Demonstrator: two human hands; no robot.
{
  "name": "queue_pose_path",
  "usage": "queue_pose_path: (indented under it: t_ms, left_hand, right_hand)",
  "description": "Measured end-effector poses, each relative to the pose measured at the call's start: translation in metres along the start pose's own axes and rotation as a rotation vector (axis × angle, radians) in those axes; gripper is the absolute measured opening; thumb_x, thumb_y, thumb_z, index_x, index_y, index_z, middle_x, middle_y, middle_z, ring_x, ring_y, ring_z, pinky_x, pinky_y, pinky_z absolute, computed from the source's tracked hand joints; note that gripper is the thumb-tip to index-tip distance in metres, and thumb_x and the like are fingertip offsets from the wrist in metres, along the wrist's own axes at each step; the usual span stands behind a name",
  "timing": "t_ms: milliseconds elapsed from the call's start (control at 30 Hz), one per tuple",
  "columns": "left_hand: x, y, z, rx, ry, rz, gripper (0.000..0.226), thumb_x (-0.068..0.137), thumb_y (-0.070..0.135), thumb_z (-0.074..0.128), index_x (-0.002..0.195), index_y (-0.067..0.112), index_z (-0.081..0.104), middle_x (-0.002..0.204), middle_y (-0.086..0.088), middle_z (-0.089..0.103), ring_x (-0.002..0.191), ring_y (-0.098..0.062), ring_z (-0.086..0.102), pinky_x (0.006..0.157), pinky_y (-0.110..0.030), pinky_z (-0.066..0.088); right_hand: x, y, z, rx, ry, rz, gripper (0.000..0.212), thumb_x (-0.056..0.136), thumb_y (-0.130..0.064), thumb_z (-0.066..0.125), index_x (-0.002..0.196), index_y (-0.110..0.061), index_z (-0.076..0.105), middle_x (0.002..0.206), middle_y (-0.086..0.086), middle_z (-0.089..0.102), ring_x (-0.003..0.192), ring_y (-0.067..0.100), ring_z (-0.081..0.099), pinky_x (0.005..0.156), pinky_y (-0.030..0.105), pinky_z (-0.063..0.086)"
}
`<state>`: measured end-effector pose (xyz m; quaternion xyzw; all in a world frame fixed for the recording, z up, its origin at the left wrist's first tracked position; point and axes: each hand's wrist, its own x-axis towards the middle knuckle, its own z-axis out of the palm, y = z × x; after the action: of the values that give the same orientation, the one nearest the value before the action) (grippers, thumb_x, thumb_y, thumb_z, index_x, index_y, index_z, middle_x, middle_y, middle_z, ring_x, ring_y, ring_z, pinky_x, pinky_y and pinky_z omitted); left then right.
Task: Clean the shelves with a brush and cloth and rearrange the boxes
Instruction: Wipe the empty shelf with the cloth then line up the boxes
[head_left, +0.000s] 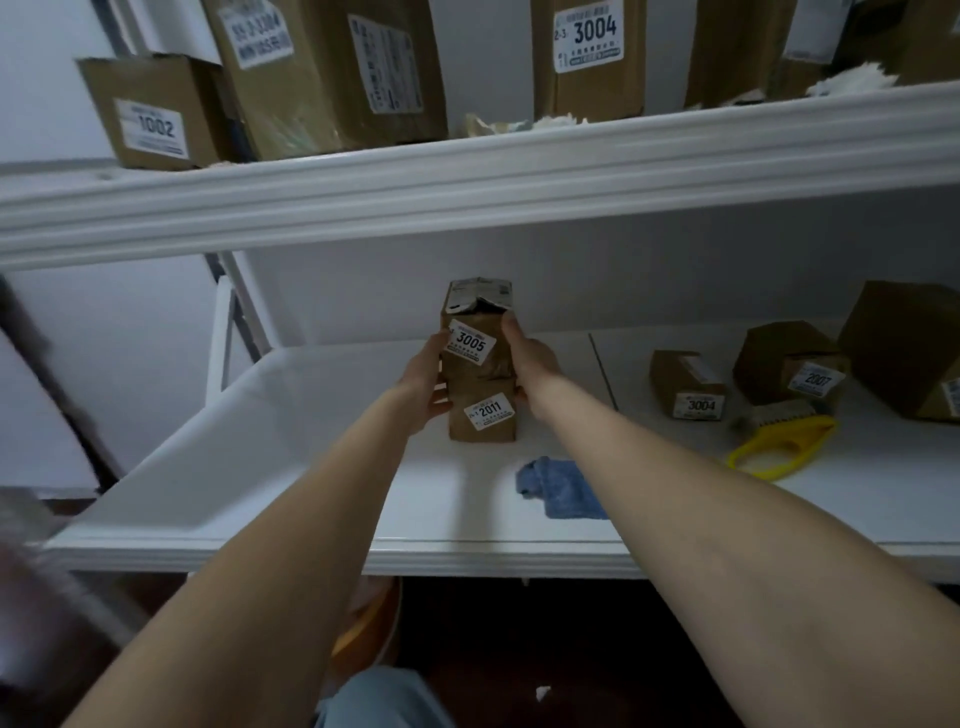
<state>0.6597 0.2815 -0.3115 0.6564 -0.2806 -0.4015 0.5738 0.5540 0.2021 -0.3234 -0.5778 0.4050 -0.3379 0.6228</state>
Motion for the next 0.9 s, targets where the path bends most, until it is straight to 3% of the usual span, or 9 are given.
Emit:
queue_pose_path:
  t_ms: [100, 200, 300, 367, 467, 533, 633, 700, 900]
  left_hand:
    - [-0.006, -0.003, -0.037, 0.007, 0.089, 0.006, 0.042, 0.094, 0.050, 0.040, 0.113, 0.016, 0.055, 0.106, -0.009, 0.062, 0.093, -0.026, 0.061, 0.088, -0.036, 0.048]
    - [-0.007, -0.006, -0.068, 0.016, 0.113, -0.015, 0.043, 0.095, 0.051, 0.035, 0.111, 0.017, 0.055, 0.112, -0.011, 0.060, 0.090, -0.024, 0.060, 0.088, -0.037, 0.047]
    - [-0.005, -0.008, -0.081, 0.092, 0.160, 0.005, 0.049, 0.095, 0.052, 0.035, 0.124, 0.016, 0.052, 0.131, -0.010, 0.054, 0.108, -0.026, 0.055, 0.090, -0.035, 0.041]
    - [-0.001, -0.007, -0.082, 0.221, 0.251, 0.104, 0.051, 0.097, 0.047, 0.037, 0.132, 0.013, 0.050, 0.138, -0.009, 0.050, 0.118, -0.025, 0.049, 0.094, -0.032, 0.037]
    - [0.004, 0.002, -0.077, 0.445, 0.343, 0.320, 0.042, 0.098, 0.032, 0.038, 0.136, 0.021, 0.051, 0.136, -0.008, 0.055, 0.125, -0.027, 0.047, 0.108, -0.037, 0.035]
    - [0.005, 0.012, -0.066, 0.554, 0.342, 0.409, 0.039, 0.097, 0.027, 0.041, 0.134, 0.023, 0.053, 0.130, -0.008, 0.059, 0.123, -0.030, 0.050, 0.106, -0.043, 0.038]
    - [0.005, 0.018, -0.035, 0.651, 0.319, 0.518, 0.035, 0.094, 0.019, 0.047, 0.127, 0.018, 0.059, 0.120, -0.010, 0.065, 0.110, -0.029, 0.060, 0.090, -0.033, 0.048]
    - [0.008, 0.013, -0.009, 0.712, 0.292, 0.533, 0.032, 0.093, 0.013, 0.046, 0.122, 0.015, 0.060, 0.117, -0.010, 0.066, 0.108, -0.028, 0.061, 0.079, -0.028, 0.044]
    - [0.023, -0.031, 0.062, 0.844, 0.113, 0.418, 0.029, 0.094, 0.011, 0.047, 0.120, 0.007, 0.061, 0.121, -0.014, 0.064, 0.112, -0.028, 0.059, 0.086, -0.028, 0.044]
  right_hand:
    - [-0.004, -0.001, 0.040, -0.020, -0.049, -0.005, 0.067, 0.089, -0.069, 0.036, 0.128, -0.017, 0.055, 0.116, 0.010, 0.066, 0.097, 0.028, 0.066, 0.089, 0.043, 0.055]
    - [-0.004, 0.000, 0.071, -0.066, -0.091, -0.027, 0.062, 0.088, -0.067, 0.037, 0.123, -0.020, 0.055, 0.113, 0.007, 0.067, 0.097, 0.028, 0.065, 0.080, 0.038, 0.056]
    - [0.001, 0.003, 0.089, -0.117, -0.088, -0.057, 0.054, 0.091, -0.061, 0.039, 0.120, -0.018, 0.055, 0.113, 0.007, 0.066, 0.097, 0.028, 0.064, 0.083, 0.040, 0.055]
    - [0.005, 0.004, 0.092, -0.215, -0.043, -0.121, 0.052, 0.093, -0.057, 0.039, 0.119, -0.015, 0.056, 0.114, 0.008, 0.066, 0.099, 0.030, 0.064, 0.088, 0.041, 0.053]
    - [0.007, 0.002, 0.086, -0.253, 0.045, -0.229, 0.043, 0.095, -0.051, 0.043, 0.107, -0.014, 0.060, 0.109, 0.008, 0.067, 0.097, 0.028, 0.063, 0.078, 0.032, 0.050]
    - [0.008, 0.000, 0.071, -0.218, 0.123, -0.257, 0.039, 0.095, -0.045, 0.048, 0.106, -0.011, 0.063, 0.108, 0.008, 0.067, 0.097, 0.026, 0.063, 0.069, 0.025, 0.041]
    - [0.010, -0.001, 0.036, -0.233, 0.224, -0.312, 0.033, 0.094, -0.035, 0.054, 0.112, -0.009, 0.063, 0.111, 0.008, 0.067, 0.102, 0.024, 0.061, 0.070, 0.021, 0.035]
    - [0.012, 0.001, 0.008, -0.274, 0.259, -0.314, 0.029, 0.093, -0.031, 0.056, 0.111, -0.009, 0.063, 0.112, 0.008, 0.067, 0.103, 0.023, 0.061, 0.071, 0.020, 0.034]
    - [0.015, 0.023, -0.066, -0.527, 0.260, -0.125, 0.033, 0.088, -0.035, 0.062, 0.109, -0.010, 0.066, 0.110, 0.008, 0.067, 0.097, 0.024, 0.062, 0.065, 0.023, 0.035]
